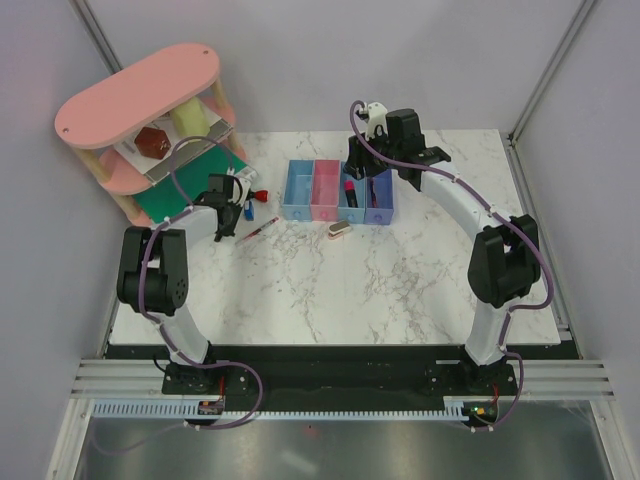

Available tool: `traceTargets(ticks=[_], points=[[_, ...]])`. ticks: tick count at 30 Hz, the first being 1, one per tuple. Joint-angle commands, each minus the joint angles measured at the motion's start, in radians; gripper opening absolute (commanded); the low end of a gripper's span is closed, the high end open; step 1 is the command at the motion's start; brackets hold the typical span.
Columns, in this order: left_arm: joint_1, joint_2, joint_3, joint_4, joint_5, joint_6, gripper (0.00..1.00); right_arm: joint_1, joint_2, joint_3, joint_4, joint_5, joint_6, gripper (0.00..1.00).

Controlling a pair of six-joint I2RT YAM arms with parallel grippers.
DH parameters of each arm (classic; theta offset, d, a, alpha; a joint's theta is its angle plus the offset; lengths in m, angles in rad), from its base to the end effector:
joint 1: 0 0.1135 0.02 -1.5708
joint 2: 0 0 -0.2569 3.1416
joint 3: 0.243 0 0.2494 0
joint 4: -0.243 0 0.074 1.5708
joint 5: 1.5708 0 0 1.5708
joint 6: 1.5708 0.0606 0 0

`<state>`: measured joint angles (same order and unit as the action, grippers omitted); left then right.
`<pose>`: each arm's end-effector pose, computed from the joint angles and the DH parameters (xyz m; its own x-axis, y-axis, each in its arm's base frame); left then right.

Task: Sort the stationery into containers
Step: Pick up the pen from the center of the board.

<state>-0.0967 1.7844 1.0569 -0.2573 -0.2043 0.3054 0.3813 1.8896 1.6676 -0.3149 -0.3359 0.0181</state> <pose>0.3684 -0.0234 0.1373 -0.7960 0.3730 -0.4766 0.2330 0.9157 0.3275 0.4220 0.1907 0.2956 -0.4858 -0.1763 -0.8561 -0.6055 0.7742 0.1841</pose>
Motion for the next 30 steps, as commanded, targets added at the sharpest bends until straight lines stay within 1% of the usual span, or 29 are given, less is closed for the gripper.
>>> traceTargets(ticks=[1, 4, 13, 14, 15, 16, 17, 20, 23, 25, 26, 27, 28, 30], points=[[0.011, 0.044, -0.080, -0.142, 0.045, 0.023, 0.26, -0.004, -0.047, -0.002, 0.005, -0.014, -0.009, 0.60], [0.011, 0.044, -0.083, -0.138, 0.042, 0.020, 0.34, -0.002, -0.043, 0.003, 0.004, -0.017, -0.006, 0.60], [0.012, 0.079, -0.044, -0.134, 0.040, 0.032, 0.36, -0.002, -0.040, 0.006, 0.005, -0.025, 0.002, 0.60], [0.012, 0.090, -0.035, -0.134, 0.043, 0.032, 0.34, -0.002, -0.037, 0.007, 0.005, -0.026, 0.003, 0.60], [0.014, 0.093, -0.035, -0.134, 0.045, 0.032, 0.21, -0.002, -0.035, 0.009, 0.005, -0.026, 0.003, 0.60], [0.012, 0.096, -0.032, -0.135, 0.048, 0.037, 0.10, -0.002, -0.035, 0.011, 0.004, -0.026, 0.005, 0.60], [0.012, 0.098, -0.026, -0.138, 0.049, 0.041, 0.02, -0.001, -0.035, 0.012, 0.005, -0.026, 0.006, 0.60], [0.012, 0.081, -0.032, -0.155, 0.059, 0.052, 0.02, -0.004, -0.041, 0.011, 0.000, -0.026, 0.003, 0.60], [0.012, 0.026, -0.043, -0.169, 0.060, 0.066, 0.02, -0.002, -0.050, 0.000, -0.013, -0.022, -0.004, 0.60], [0.012, -0.045, -0.023, -0.216, 0.084, 0.063, 0.02, -0.002, -0.061, -0.015, -0.019, -0.017, -0.010, 0.60], [0.012, -0.077, -0.009, -0.247, 0.107, 0.058, 0.02, -0.002, -0.072, -0.023, -0.027, -0.015, -0.010, 0.61], [0.012, -0.133, 0.009, -0.275, 0.171, 0.041, 0.02, -0.004, -0.079, -0.040, -0.033, -0.012, -0.010, 0.61], [0.012, -0.164, 0.055, -0.339, 0.199, 0.031, 0.02, -0.004, -0.086, -0.049, -0.036, -0.005, -0.010, 0.61], [0.008, -0.207, 0.116, -0.394, 0.342, 0.002, 0.02, -0.008, -0.109, -0.084, -0.041, 0.001, -0.046, 0.62]])
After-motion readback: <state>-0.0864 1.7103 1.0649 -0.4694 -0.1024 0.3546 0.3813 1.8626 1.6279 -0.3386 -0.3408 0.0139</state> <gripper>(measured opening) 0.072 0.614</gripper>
